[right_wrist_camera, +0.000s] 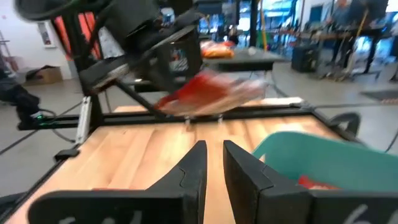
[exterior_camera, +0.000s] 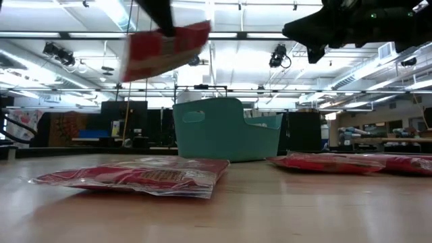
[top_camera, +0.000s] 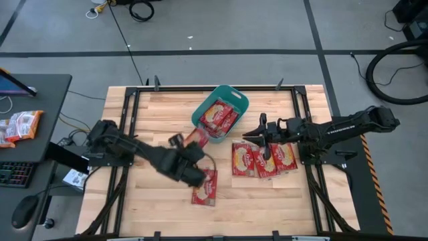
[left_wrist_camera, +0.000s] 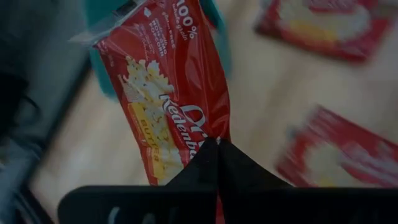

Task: Sort popcorn bags into baskets
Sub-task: Put the popcorn pack into the blue bin

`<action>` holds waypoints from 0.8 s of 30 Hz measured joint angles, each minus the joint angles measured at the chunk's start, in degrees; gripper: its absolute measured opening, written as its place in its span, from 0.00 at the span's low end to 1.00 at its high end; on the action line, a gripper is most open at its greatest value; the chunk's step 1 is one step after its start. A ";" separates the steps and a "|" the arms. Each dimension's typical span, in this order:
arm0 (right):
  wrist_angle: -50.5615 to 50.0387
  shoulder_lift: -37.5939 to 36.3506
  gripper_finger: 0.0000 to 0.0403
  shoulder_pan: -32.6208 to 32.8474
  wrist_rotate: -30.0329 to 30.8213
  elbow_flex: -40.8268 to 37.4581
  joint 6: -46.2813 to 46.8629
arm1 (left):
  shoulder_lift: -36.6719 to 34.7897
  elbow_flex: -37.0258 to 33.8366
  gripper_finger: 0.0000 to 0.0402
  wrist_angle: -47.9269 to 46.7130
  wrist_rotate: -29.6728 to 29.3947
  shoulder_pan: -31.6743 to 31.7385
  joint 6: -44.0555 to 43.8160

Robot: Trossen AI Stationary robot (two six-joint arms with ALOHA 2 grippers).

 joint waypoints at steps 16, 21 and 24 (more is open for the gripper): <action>-6.11 0.04 0.15 9.91 6.68 0.01 5.63 | 2.72 0.07 0.01 24.05 2.76 23.25 32.43; -6.52 0.04 0.15 12.24 10.09 0.00 5.63 | 6.41 0.00 0.01 29.82 8.87 27.21 36.99; -6.58 0.04 0.15 13.13 11.13 0.00 5.65 | 7.87 0.02 0.01 32.72 10.04 28.72 38.52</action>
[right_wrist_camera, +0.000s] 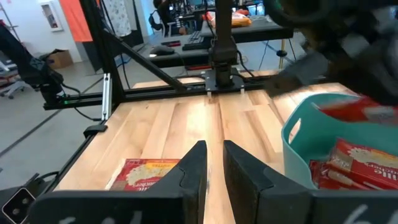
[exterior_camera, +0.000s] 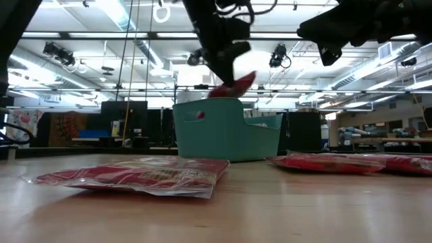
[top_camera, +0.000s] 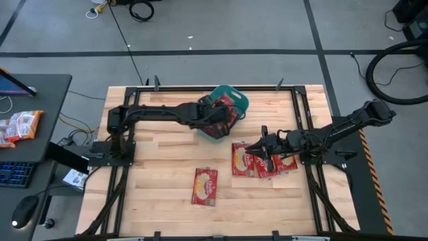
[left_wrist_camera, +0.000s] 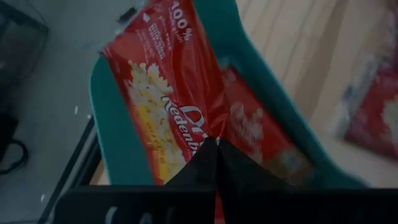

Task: Sort popcorn bags into baskets
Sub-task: Put the popcorn pack into the blue bin

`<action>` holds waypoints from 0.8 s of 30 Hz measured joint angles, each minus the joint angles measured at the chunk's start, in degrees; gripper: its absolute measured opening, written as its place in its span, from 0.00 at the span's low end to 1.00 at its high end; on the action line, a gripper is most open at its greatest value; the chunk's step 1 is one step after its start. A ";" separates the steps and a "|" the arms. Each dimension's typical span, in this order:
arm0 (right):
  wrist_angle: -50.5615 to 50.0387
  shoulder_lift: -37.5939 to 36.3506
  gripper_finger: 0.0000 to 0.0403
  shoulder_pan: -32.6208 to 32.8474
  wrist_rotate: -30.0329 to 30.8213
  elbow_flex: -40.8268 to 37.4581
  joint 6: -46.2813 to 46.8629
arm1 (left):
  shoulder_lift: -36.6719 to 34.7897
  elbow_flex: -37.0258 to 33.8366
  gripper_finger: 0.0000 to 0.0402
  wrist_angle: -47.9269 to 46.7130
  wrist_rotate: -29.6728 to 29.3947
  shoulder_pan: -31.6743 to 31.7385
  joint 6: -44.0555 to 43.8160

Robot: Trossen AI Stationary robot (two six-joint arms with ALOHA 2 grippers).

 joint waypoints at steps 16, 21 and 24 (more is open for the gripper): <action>1.40 0.44 0.15 0.62 0.97 0.02 -0.82 | 5.29 -0.02 0.09 -1.54 4.61 5.43 -1.22; 1.72 0.46 0.15 0.59 0.97 0.02 -1.59 | 4.32 -0.02 0.26 -0.94 4.23 4.99 -1.53; 1.72 0.46 0.15 0.45 0.96 0.02 -1.75 | 2.31 0.00 0.33 -0.79 5.15 4.25 -1.65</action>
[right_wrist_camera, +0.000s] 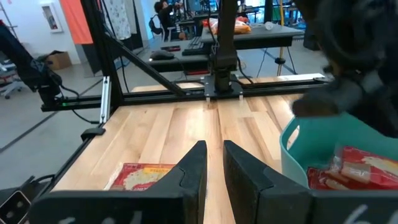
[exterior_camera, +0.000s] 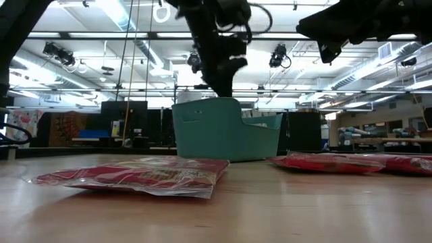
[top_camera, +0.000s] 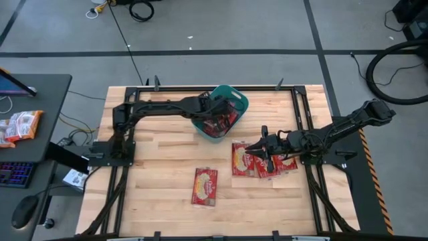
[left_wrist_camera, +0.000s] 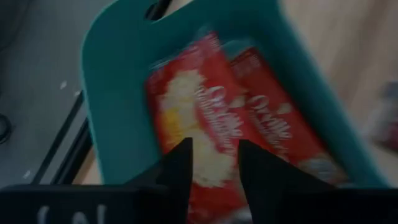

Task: Sort popcorn bags into baskets
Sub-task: Put the popcorn pack into the blue bin

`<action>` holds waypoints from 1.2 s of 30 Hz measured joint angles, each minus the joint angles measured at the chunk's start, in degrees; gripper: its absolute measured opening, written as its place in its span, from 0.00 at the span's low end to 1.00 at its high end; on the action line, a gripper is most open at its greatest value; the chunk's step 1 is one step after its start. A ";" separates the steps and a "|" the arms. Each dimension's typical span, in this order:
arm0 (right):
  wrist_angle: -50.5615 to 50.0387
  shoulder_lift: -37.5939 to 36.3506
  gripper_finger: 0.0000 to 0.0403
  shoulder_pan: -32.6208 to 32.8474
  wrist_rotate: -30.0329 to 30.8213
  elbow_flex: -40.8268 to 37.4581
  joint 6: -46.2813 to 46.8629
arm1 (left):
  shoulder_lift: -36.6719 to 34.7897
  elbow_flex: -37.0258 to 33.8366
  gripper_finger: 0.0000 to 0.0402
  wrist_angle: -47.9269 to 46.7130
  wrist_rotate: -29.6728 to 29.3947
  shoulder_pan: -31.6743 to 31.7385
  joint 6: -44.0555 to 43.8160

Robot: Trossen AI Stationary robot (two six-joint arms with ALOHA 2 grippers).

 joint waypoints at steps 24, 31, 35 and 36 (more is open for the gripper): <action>0.41 -0.09 0.15 -2.40 0.03 0.00 -2.23 | -0.24 0.00 0.37 -3.00 26.26 -24.45 -2.49; 0.71 -0.09 0.15 -2.80 0.01 0.00 -3.34 | 4.63 0.00 0.37 -5.95 20.85 -29.12 -3.66; 1.29 -0.09 0.15 -2.80 -0.01 0.00 -3.53 | 7.01 0.00 0.37 -6.24 19.58 -30.38 -5.66; 1.30 -0.10 0.15 -2.80 -0.01 0.00 -3.65 | 7.92 0.00 0.37 -6.56 19.69 -30.61 -6.51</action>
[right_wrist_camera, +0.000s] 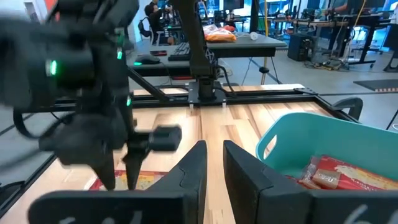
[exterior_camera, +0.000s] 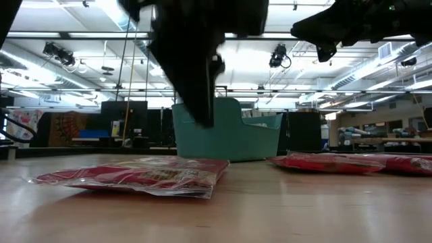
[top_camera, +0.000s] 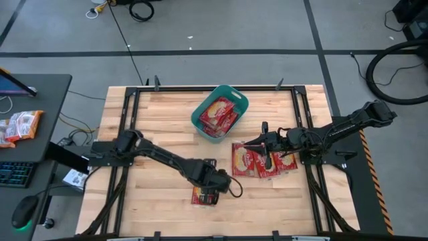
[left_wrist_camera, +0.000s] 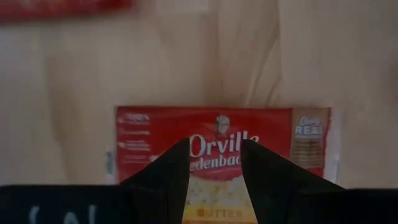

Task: Sort popcorn bags into baskets
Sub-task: Put the popcorn pack into the blue bin

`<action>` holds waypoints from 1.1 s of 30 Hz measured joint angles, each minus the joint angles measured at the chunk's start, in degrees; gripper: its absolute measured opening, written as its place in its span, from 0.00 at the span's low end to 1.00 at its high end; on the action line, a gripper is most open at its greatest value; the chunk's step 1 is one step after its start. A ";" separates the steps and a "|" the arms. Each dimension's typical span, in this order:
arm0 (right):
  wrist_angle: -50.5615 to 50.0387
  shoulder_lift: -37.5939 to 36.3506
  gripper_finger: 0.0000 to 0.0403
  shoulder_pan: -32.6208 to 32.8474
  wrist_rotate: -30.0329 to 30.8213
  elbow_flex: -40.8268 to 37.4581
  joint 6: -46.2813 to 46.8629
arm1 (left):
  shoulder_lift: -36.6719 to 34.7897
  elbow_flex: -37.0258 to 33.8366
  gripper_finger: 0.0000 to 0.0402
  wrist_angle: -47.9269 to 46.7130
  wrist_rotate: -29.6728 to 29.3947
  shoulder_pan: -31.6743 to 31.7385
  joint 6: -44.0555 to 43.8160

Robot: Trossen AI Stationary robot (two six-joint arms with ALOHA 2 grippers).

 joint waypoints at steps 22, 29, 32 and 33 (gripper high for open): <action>0.03 0.00 0.15 0.00 -0.07 0.00 -0.21 | 5.92 -0.87 0.37 -28.53 -3.84 -2.18 5.97; 0.07 0.00 0.15 0.00 -0.08 0.00 -0.20 | 5.92 0.49 0.37 -36.31 -3.73 -2.53 1.74; 0.05 -0.01 0.15 0.00 -0.09 0.00 0.08 | 5.88 1.04 0.37 -34.94 -3.68 -3.67 0.11; 0.05 0.00 0.15 0.00 -0.09 0.00 0.13 | 5.88 1.09 0.37 -33.99 -3.70 -4.27 -0.04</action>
